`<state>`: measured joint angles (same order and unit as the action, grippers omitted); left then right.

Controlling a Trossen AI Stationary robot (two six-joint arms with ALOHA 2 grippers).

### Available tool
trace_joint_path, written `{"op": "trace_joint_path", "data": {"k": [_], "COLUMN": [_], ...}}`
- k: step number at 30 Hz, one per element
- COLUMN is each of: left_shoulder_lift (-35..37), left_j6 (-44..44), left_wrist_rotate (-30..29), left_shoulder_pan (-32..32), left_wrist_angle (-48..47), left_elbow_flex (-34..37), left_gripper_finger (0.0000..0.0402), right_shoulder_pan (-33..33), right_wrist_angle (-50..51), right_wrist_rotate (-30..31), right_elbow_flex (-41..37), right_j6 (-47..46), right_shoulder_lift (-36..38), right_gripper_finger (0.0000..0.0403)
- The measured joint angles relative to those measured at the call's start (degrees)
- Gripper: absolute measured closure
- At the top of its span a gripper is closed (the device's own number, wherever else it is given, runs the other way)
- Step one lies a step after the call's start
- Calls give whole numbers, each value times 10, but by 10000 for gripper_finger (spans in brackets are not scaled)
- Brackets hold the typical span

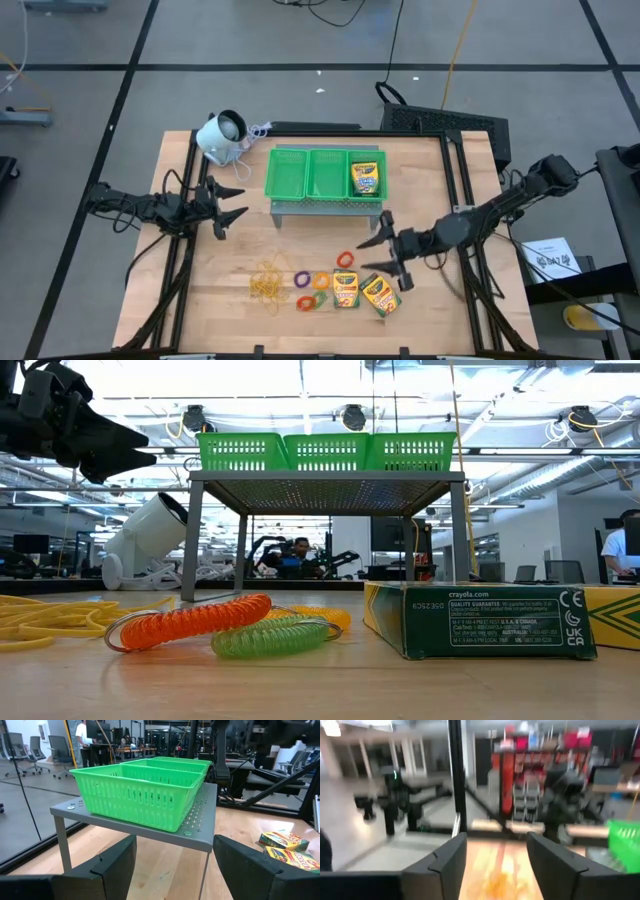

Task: Pick & Place Office Desk Supplies
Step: Stack the right yellow crayon box on the yellow crayon box in the right green basket

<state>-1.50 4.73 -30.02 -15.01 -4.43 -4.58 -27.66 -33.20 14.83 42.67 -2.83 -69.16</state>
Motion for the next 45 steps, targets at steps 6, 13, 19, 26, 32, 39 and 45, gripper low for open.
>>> {"op": "trace_joint_path", "data": {"k": [6,13,19,26,32,39,45], "left_shoulder_lift": [0,0,0,0,0,0,0], "left_j6": [0,0,0,0,0,0,0], "left_wrist_rotate": [0,0,0,0,0,0,0], "left_shoulder_pan": [0,0,0,0,0,0,0], "left_wrist_angle": [0,0,0,0,0,0,0], "left_elbow_flex": [0,0,0,0,0,0,0], "left_gripper_finger": [131,131,131,131,131,131,131], "right_shoulder_pan": [-14,-33,-35,-35,-25,-4,9], "right_wrist_angle": [214,329,418,433,433,437,464], "right_wrist_rotate": [16,14,-10,-122,-119,-168,-199], "right_elbow_flex": [68,66,65,65,65,66,66], "right_j6": [-50,-42,-90,-101,-100,-118,-132], "right_shoulder_lift": [-50,-105,-152,-204,-222,-231,-231], "right_gripper_finger": [187,198,197,208,221,241,281]}}
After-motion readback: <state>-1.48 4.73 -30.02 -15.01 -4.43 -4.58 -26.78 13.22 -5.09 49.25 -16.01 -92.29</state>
